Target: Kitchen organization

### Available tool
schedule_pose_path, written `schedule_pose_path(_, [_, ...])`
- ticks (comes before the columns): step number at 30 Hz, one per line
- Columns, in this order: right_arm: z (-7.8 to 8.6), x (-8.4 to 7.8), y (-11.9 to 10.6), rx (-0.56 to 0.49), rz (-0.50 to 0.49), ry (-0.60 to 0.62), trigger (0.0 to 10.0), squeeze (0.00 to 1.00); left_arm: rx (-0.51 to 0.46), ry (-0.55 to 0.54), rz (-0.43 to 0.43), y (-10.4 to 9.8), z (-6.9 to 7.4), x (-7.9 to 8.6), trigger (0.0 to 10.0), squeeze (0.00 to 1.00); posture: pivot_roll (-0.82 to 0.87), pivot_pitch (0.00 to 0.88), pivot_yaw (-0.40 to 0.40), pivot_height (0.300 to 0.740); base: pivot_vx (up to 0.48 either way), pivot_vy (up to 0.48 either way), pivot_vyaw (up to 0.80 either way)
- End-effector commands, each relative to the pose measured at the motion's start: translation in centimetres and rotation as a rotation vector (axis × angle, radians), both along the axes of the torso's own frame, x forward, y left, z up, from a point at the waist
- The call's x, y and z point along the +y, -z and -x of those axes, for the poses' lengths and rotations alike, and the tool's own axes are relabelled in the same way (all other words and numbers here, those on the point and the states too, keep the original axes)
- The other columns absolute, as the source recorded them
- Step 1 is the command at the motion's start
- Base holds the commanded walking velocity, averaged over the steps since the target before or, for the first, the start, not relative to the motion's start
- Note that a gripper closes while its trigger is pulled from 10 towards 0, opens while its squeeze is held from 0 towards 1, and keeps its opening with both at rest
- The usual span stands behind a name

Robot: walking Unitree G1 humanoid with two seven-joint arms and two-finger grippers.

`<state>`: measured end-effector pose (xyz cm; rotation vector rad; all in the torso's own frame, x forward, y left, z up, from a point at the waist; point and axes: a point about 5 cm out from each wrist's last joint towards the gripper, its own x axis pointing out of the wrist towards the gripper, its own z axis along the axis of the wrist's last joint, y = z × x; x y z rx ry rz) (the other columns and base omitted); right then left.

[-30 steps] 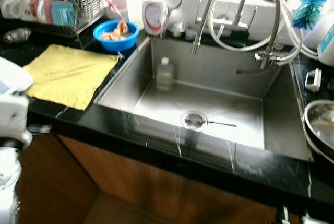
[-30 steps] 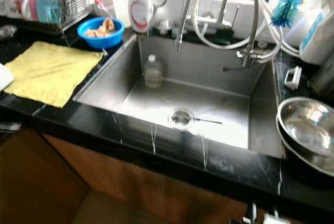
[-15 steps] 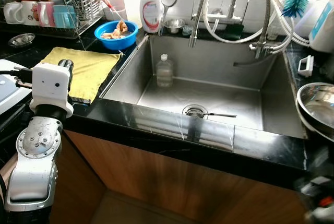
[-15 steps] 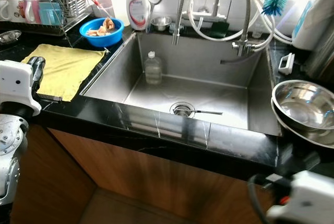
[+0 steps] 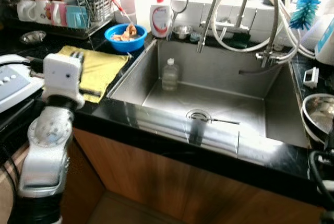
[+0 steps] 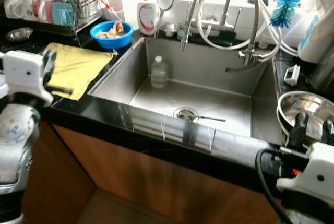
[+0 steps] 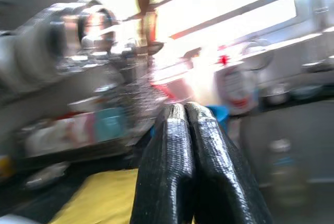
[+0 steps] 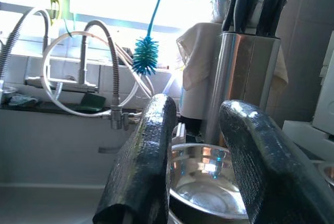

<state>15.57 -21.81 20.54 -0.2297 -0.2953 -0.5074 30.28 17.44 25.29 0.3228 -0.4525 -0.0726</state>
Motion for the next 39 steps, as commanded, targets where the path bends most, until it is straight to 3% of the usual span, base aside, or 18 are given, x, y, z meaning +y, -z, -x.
schedule_pose_path(1, [0.0, -0.4, 0.3, 0.018, -0.005, 0.031, 10.0, 0.0, 0.011, 0.048, -0.021, 0.3, -0.4, -0.9, 10.0, 0.0, 0.0, 0.011, 0.0, 0.74, 0.0, 0.0, 0.0])
schedule_pose_path(5, [-1.0, -1.0, 0.3, 0.03, 0.0, 0.019, 10.0, 0.0, 0.086, 0.194, 0.031, 2.3, -2.3, -4.2, 10.0, 0.0, -0.02, 0.003, 0.001, 0.74, 0.0, 0.0, 0.0])
schedule_pose_path(7, [-1.4, -1.3, 0.6, 0.041, -0.015, -0.006, 10.0, 0.0, 0.1, 0.204, 0.039, 2.7, -2.9, -4.7, 10.0, 0.0, -0.03, 0.002, 0.001, 0.74, 0.0, 0.0, 0.0])
schedule_pose_path(14, [-2.4, -2.6, 1.4, 0.081, -0.03, -0.069, 10.0, 0.0, 0.113, 0.201, 0.086, 3.1, -4.6, -5.1, 10.0, 0.0, -0.04, 0.003, -0.01, 0.74, 0.0, 0.0, 0.0])
schedule_pose_path(21, [-3.3, -4.3, -0.2, -0.004, -0.126, -0.086, 10.0, 0.0, 0.138, 0.213, 0.079, 4.7, -5.2, -5.4, 10.0, 0.0, -0.04, 0.012, -0.018, 0.74, 0.0, 0.0, 0.0])
schedule_pose_path(26, [-4.2, -4.9, -1.1, 0.029, -0.093, -0.14, 10.0, 0.0, 0.172, 0.221, 0.076, 6.1, -5.5, -5.9, 10.0, 0.0, -0.04, 0.015, -0.017, 0.74, 0.0, 0.0, 0.0])
schedule_pose_path(30, [-4.0, -5.4, -1.4, 0.046, -0.057, -0.15, 10.0, 0.0, 0.179, 0.202, 0.097, 6.5, -5.9, -5.5, 10.0, 0.0, -0.04, 0.017, -0.016, 0.74, 0.0, 0.0, 0.0])
schedule_pose_path(33, [-3.6, -6.4, -1.1, 0.083, -0.053, -0.079, 10.0, 0.0, 0.176, 0.211, 0.103, 6.2, -6.3, -5.4, 10.0, 0.0, -0.04, 0.019, -0.017, 0.74, 0.0, 0.0, 0.0])
schedule_pose_path(35, [-3.2, -7.0, -0.7, 0.098, -0.08, -0.025, 10.0, 0.0, 0.192, 0.223, 0.14, 6.2, -6.7, -5.5, 10.0, 0.0, -0.04, 0.016, -0.015, 0.74, 0.0, 0.0, 0.0])
schedule_pose_path(39, [-2.9, -6.6, -0.1, 0.139, -0.09, -0.014, 10.0, 0.0, 0.258, 0.273, 0.23, 6.6, -7.2, -6.3, 10.0, 0.0, -0.05, 0.013, -0.006, 0.74, 0.0, 0.0, 0.0])
